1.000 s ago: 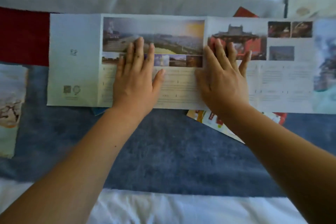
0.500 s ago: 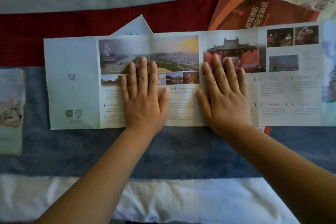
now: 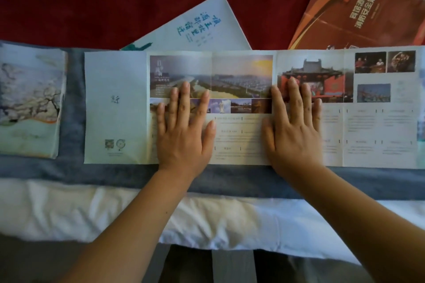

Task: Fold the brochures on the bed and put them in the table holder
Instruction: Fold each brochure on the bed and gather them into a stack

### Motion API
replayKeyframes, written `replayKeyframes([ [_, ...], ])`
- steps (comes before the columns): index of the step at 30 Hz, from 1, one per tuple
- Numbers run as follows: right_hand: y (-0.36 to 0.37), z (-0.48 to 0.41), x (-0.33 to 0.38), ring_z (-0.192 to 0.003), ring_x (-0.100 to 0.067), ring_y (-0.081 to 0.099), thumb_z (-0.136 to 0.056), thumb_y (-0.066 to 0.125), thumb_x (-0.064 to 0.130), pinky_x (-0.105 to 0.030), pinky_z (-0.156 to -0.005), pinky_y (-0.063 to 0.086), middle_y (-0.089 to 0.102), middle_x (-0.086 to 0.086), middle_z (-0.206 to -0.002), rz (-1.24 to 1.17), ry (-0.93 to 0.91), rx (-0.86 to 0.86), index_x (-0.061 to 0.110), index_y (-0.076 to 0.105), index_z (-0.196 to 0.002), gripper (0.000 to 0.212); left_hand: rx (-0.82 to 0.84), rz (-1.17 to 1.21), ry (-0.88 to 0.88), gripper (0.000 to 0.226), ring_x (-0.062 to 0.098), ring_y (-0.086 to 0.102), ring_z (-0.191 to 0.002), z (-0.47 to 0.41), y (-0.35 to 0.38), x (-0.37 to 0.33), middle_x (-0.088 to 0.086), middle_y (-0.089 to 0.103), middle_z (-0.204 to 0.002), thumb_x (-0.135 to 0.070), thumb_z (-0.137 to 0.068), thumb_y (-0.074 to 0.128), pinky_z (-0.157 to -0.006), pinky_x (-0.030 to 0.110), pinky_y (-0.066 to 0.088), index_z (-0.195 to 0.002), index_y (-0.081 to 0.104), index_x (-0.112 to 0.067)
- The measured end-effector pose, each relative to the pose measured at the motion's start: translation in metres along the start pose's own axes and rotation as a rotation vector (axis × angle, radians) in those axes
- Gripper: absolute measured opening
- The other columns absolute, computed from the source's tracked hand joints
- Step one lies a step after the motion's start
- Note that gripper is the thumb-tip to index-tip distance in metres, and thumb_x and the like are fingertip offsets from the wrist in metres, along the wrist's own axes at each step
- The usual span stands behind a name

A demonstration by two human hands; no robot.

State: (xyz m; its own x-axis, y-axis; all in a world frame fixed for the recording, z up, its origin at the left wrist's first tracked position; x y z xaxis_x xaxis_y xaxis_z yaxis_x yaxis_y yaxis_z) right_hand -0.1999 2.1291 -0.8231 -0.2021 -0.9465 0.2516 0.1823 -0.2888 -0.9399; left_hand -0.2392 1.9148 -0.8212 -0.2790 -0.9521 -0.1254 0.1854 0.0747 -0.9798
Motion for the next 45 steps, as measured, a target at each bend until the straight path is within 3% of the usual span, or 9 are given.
replayKeyframes([
  [4, 0.012, -0.002, 0.029, -0.159, -0.033, -0.017, -0.104, 0.015, 0.062, -0.055, -0.127, -0.009, -0.014, -0.008, -0.174, 0.107, -0.031, 0.042, 0.02, -0.002, -0.167, 0.077, -0.006, -0.028, -0.004, 0.063, 0.03, 0.002, -0.159, 0.01, -0.006, 0.029, 0.01, 0.004, -0.172, -0.051, -0.105, 0.022, -0.127, 0.055, 0.004, -0.164, 0.016, -0.029],
  [11, 0.025, -0.004, 0.062, -0.157, -0.046, -0.01, -0.099, 0.014, 0.075, -0.065, -0.125, 0.001, -0.008, -0.018, -0.173, 0.138, -0.07, 0.004, 0.027, 0.003, -0.167, 0.084, -0.08, -0.066, -0.223, 0.069, 0.038, 0.001, -0.158, 0.025, -0.022, 0.12, 0.007, 0.004, -0.173, -0.066, -0.102, 0.011, -0.123, 0.064, -0.004, -0.164, 0.012, -0.035],
  [15, 0.028, -0.006, 0.066, -0.156, -0.049, -0.01, -0.097, 0.013, 0.08, -0.068, -0.124, 0.0, -0.01, -0.02, -0.172, 0.169, -0.084, 0.005, 0.034, -0.002, -0.166, 0.085, -0.106, 0.107, -0.352, 0.08, 0.034, -0.003, -0.158, 0.029, -0.019, 0.144, 0.011, 0.001, -0.172, -0.068, -0.1, 0.006, -0.124, 0.062, -0.004, -0.165, 0.006, -0.022],
  [19, 0.03, -0.006, 0.065, -0.157, -0.045, -0.015, -0.098, 0.014, 0.079, -0.067, -0.124, -0.001, -0.015, -0.018, -0.172, 0.184, -0.079, 0.01, 0.035, -0.006, -0.166, 0.084, -0.161, 0.275, -0.424, 0.098, 0.029, -0.006, -0.159, 0.03, -0.018, 0.144, 0.014, -0.004, -0.172, -0.075, -0.097, 0.02, -0.125, 0.056, -0.008, -0.162, -0.004, -0.005],
  [29, 0.031, -0.005, 0.066, -0.157, -0.045, -0.012, -0.098, 0.019, 0.078, -0.067, -0.124, 0.002, -0.012, -0.017, -0.173, 0.186, -0.08, -0.02, 0.033, 0.001, -0.167, 0.084, -0.039, 0.154, -0.416, 0.131, 0.028, -0.01, -0.158, 0.025, -0.019, 0.157, 0.01, -0.006, -0.172, -0.101, -0.073, 0.031, -0.123, 0.062, -0.008, -0.164, -0.001, -0.014],
  [35, 0.032, -0.005, 0.065, -0.159, -0.038, -0.011, -0.1, 0.02, 0.076, -0.066, -0.124, 0.003, -0.012, -0.018, -0.172, 0.191, -0.098, -0.033, 0.031, 0.002, -0.167, 0.083, -0.054, 0.403, -0.416, 0.12, 0.019, -0.005, -0.159, 0.028, -0.024, 0.152, 0.007, 0.004, -0.173, -0.085, -0.08, 0.049, -0.124, 0.052, -0.013, -0.164, 0.004, -0.011],
  [41, 0.031, -0.006, 0.066, -0.159, -0.037, -0.013, -0.099, 0.018, 0.077, -0.065, -0.125, 0.002, -0.014, -0.017, -0.172, 0.19, -0.087, -0.016, 0.031, 0.001, -0.167, 0.083, -0.114, 0.617, -0.396, 0.096, 0.021, 0.009, -0.159, 0.027, -0.036, 0.124, 0.003, 0.017, -0.171, -0.046, -0.095, 0.066, -0.124, 0.043, -0.014, -0.164, 0.005, -0.017],
  [43, 0.03, -0.005, 0.065, -0.159, -0.037, -0.013, -0.099, 0.019, 0.077, -0.065, -0.125, 0.002, -0.014, -0.017, -0.172, 0.187, -0.083, -0.008, 0.032, 0.0, -0.167, 0.083, -0.104, 0.669, -0.409, 0.091, 0.026, 0.023, -0.155, 0.026, -0.039, 0.115, 0.004, 0.026, -0.168, -0.037, -0.097, 0.065, -0.128, 0.049, -0.006, -0.164, 0.006, -0.019],
  [45, 0.029, -0.005, 0.065, -0.159, -0.038, -0.013, -0.099, 0.018, 0.077, -0.065, -0.125, 0.003, -0.013, -0.018, -0.172, 0.187, -0.085, 0.002, 0.032, 0.0, -0.167, 0.083, -0.082, 0.733, -0.424, 0.085, 0.03, 0.042, -0.145, 0.026, -0.041, 0.105, 0.005, 0.034, -0.163, -0.031, -0.099, 0.063, -0.124, 0.061, 0.021, -0.163, 0.007, -0.026],
])
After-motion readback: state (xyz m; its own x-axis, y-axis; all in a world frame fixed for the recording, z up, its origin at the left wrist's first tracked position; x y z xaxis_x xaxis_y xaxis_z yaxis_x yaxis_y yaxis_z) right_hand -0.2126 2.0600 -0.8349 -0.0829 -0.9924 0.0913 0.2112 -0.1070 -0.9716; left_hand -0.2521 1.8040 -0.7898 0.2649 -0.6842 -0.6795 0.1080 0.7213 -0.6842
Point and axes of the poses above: each hand's wrist, its own z-axis away from the middle knuckle, its own y-axis out of the palm, x = y × z, the point moved 10 cm from there along -z, towards the middle knuckle
